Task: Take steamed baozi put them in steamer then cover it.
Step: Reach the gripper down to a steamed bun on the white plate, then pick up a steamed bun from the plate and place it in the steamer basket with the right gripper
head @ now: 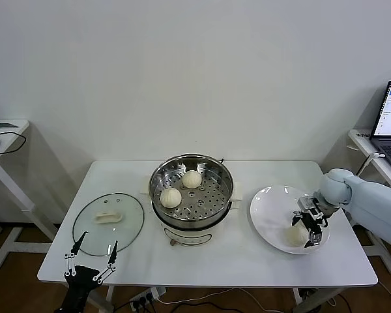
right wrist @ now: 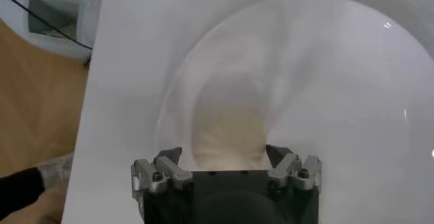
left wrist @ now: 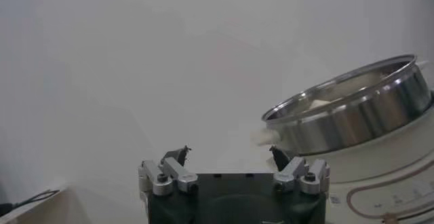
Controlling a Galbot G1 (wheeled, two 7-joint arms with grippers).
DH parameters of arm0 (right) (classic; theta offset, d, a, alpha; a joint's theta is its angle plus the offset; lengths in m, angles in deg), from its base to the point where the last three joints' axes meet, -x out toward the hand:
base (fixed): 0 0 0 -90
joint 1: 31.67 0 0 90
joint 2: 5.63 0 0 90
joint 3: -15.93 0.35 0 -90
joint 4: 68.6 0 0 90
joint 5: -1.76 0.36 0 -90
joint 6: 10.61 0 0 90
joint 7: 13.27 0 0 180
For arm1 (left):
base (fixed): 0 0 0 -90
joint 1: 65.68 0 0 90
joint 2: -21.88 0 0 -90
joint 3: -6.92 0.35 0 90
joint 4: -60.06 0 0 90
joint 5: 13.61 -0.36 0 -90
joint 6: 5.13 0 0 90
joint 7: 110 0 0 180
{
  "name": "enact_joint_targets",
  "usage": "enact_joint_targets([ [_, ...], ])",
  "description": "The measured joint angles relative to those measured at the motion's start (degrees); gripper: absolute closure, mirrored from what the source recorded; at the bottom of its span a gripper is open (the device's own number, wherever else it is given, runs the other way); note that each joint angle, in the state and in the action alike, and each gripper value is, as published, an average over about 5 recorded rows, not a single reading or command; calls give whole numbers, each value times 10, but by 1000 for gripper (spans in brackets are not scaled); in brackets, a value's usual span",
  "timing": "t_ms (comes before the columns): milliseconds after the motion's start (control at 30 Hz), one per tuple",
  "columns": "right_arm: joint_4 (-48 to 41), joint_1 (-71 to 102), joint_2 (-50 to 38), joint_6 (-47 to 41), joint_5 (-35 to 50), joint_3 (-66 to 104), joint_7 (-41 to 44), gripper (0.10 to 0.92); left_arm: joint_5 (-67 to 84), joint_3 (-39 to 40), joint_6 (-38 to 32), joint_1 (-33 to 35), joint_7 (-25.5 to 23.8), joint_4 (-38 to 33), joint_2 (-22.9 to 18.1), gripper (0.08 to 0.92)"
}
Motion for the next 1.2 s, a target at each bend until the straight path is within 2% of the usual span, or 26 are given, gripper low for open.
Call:
enact_joint_targets([
  [100, -2, 2, 1, 0, -1, 1, -2, 228, 0, -2, 1, -1, 0, -2, -1, 177],
  [267, 0, 2, 0, 0, -1, 2, -3, 337, 0, -2, 0, 0, 1, -2, -2, 177],
  [367, 4, -4, -1, 0, 1, 0, -3, 360, -1, -1, -1, 2, 1, -3, -3, 177],
  [600, 16, -52, 6, 25, -4, 1, 7, 364, -2, 3, -3, 2, 1, -7, -3, 177],
  [833, 43, -140, 29, 101, -8, -11, 14, 364, -4, 10, -8, 6, 4, -9, 1, 177],
  [1200, 99, -275, 127, 228, -4, -40, 11, 348, -11, 15, -10, 13, 8, -12, 0, 177],
])
